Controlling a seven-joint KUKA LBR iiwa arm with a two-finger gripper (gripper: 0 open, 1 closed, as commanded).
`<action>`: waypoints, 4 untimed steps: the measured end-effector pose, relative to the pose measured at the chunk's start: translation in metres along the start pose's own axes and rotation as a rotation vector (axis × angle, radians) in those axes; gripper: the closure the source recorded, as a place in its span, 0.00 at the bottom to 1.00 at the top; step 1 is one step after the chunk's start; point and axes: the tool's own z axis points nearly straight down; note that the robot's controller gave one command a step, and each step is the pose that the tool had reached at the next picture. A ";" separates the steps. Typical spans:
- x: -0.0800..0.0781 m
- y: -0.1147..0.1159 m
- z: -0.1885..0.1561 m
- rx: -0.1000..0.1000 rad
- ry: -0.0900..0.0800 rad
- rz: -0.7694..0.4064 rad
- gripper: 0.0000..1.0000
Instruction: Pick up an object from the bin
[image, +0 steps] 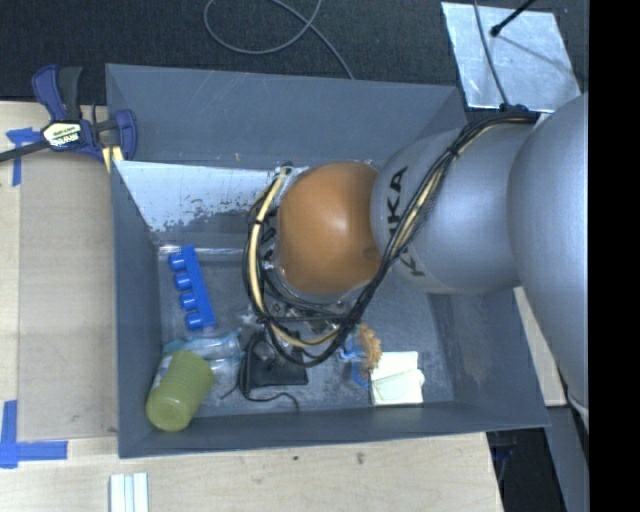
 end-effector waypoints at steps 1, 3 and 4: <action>0.008 0.005 -0.012 -0.002 0.005 -0.008 1.00; -0.004 0.004 -0.032 0.004 -0.012 -0.005 1.00; 0.010 0.007 -0.039 -0.007 0.015 -0.009 1.00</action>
Offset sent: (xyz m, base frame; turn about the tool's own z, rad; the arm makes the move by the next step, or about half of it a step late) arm 0.0004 0.0100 0.0667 0.0072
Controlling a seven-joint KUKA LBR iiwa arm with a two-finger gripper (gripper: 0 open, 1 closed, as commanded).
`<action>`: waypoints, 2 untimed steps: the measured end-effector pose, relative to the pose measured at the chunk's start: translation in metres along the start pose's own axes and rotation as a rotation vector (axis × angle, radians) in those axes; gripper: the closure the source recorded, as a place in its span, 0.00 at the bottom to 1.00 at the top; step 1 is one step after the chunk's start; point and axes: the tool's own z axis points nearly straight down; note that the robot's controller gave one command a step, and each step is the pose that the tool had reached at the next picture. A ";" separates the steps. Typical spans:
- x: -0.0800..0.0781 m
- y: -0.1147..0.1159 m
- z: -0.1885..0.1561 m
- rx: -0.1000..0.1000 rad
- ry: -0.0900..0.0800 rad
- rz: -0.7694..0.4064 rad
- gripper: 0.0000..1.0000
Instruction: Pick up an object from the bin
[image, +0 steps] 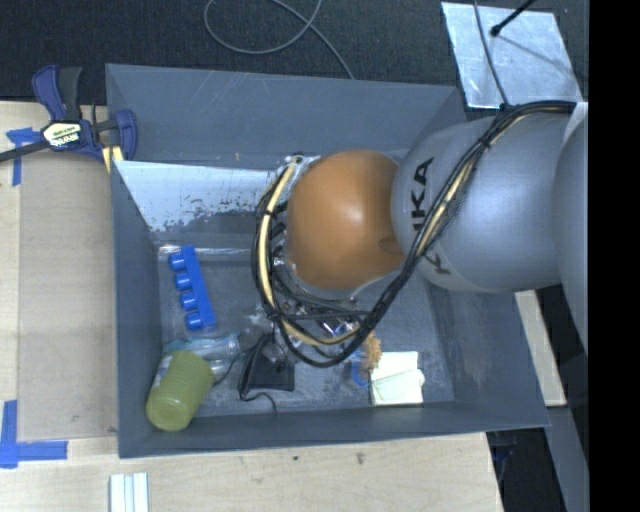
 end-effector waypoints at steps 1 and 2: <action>-0.035 -0.013 0.007 0.014 -0.038 0.081 1.00; -0.026 -0.010 0.018 0.000 -0.002 0.122 1.00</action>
Offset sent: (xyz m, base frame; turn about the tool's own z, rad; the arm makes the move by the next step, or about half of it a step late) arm 0.0055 -0.0011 0.1111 0.1265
